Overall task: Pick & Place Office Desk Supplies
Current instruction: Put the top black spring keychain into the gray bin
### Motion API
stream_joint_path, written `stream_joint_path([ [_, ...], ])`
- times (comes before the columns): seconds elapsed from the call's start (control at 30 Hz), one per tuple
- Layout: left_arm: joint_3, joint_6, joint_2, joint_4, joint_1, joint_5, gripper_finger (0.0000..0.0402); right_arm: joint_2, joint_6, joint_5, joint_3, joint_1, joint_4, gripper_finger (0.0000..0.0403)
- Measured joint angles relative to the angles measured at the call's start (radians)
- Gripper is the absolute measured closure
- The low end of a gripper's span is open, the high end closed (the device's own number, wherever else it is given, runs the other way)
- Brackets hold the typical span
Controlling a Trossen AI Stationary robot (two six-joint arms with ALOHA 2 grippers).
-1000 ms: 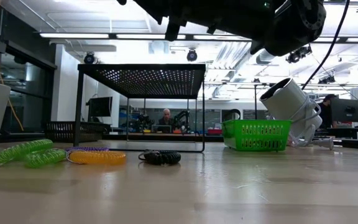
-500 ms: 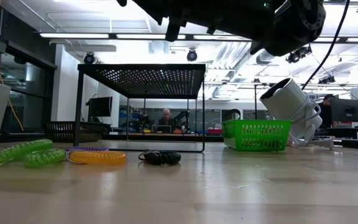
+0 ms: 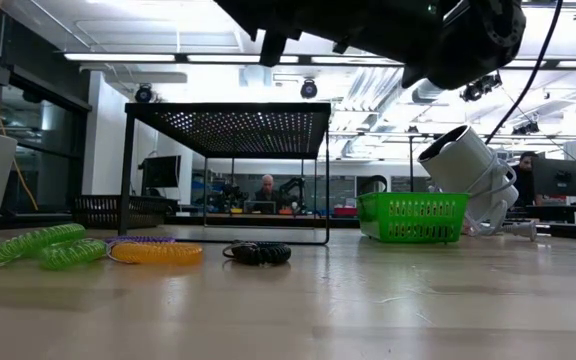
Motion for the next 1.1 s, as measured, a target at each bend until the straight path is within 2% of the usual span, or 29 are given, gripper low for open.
stream_joint_path([
  [0.27, 0.0, -0.001, 0.0, 0.0, 0.0, -0.001, 0.0373, 0.0, 0.058, -0.001, 0.0, 0.001, -0.078, 0.0211],
  [0.5, 0.0, -0.05, -0.003, -0.047, -0.037, -0.029, 0.0373, 0.0, 0.061, 0.002, 0.0, 0.027, -0.142, 0.0182],
  [0.67, 0.0, -0.161, -0.028, -0.164, -0.168, -0.208, 0.0373, 0.0, 0.128, 0.001, 0.0, 0.062, -0.245, 0.018],
  [0.8, 0.0, -0.317, -0.058, -0.236, -0.313, -0.329, 0.0373, 0.0, 0.187, 0.001, 0.0, 0.085, -0.319, 0.018],
  [0.97, 0.0, -0.531, -0.073, -0.315, -0.483, -0.403, 0.0373, 0.0, 0.19, 0.003, 0.0, 0.111, -0.334, 0.018],
  [1.1, 0.0, -0.693, -0.064, -0.417, -0.569, -0.426, 0.0373, 0.0, 0.19, 0.002, 0.0, 0.124, -0.333, 0.018],
])
